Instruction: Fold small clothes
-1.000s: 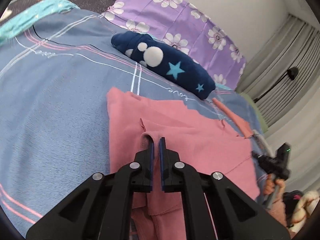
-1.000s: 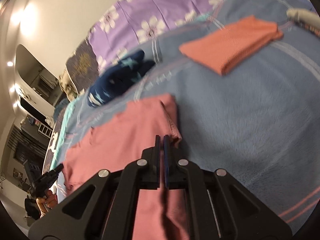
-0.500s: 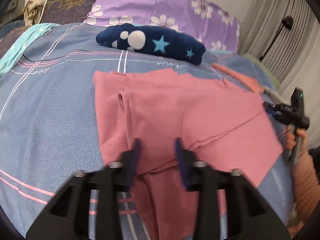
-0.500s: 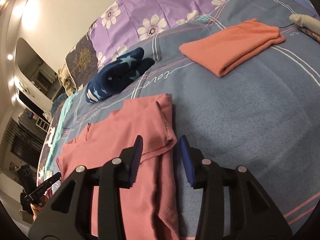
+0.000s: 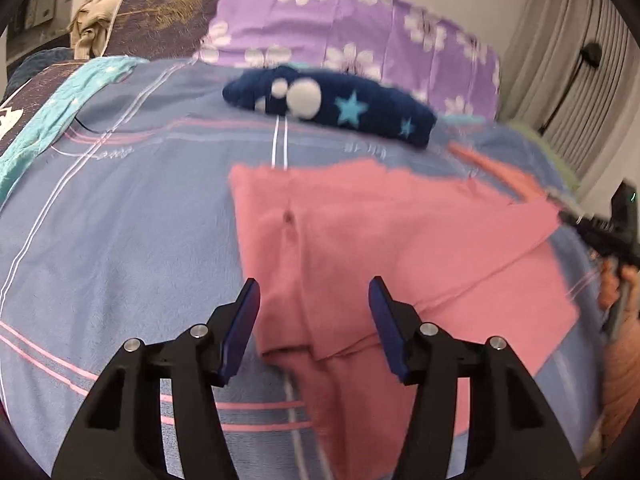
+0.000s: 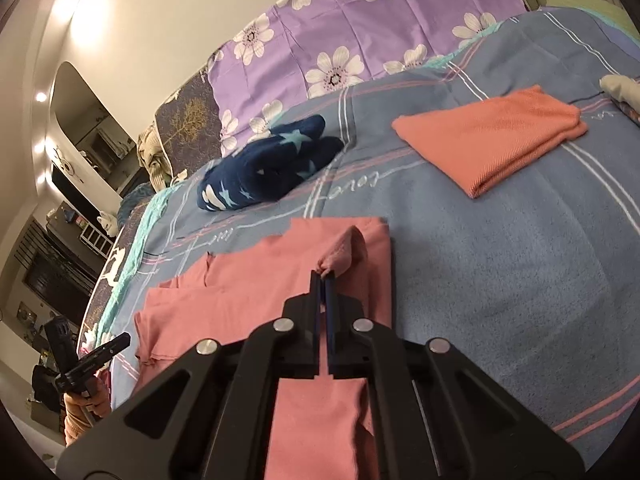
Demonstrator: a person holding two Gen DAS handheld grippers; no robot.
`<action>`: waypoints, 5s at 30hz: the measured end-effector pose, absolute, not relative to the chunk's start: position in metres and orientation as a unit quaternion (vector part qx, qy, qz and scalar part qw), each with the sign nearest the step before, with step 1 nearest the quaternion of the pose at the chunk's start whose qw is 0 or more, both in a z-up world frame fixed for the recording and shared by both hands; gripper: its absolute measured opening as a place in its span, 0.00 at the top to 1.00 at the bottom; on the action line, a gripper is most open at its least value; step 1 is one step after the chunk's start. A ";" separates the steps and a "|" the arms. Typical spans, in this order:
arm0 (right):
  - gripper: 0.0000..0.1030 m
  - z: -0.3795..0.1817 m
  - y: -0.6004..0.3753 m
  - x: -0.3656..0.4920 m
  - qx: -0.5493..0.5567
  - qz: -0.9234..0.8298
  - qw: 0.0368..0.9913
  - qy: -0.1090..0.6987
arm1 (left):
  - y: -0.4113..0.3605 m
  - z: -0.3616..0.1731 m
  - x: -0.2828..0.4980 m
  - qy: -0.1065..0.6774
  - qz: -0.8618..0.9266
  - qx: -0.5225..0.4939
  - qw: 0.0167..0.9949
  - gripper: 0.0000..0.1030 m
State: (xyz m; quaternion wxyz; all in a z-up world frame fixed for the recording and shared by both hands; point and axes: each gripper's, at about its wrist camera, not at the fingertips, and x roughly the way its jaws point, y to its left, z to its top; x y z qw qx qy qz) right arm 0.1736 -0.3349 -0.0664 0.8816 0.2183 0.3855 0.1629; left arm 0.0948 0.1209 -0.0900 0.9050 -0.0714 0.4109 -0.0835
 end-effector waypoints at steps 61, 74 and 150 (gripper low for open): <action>0.58 -0.067 -0.341 0.273 0.218 0.115 0.871 0.426 | 0.167 -0.068 0.219 0.378 -0.014 -0.183 0.907 0.39; 0.98 -0.062 -0.313 0.279 0.154 0.152 0.881 0.420 | 0.132 -0.072 0.228 0.390 -0.042 -0.072 0.917 0.96; 0.83 -0.120 -0.394 0.143 0.218 0.237 0.853 0.411 | -0.230 -0.113 0.086 0.446 -0.241 0.131 0.852 0.79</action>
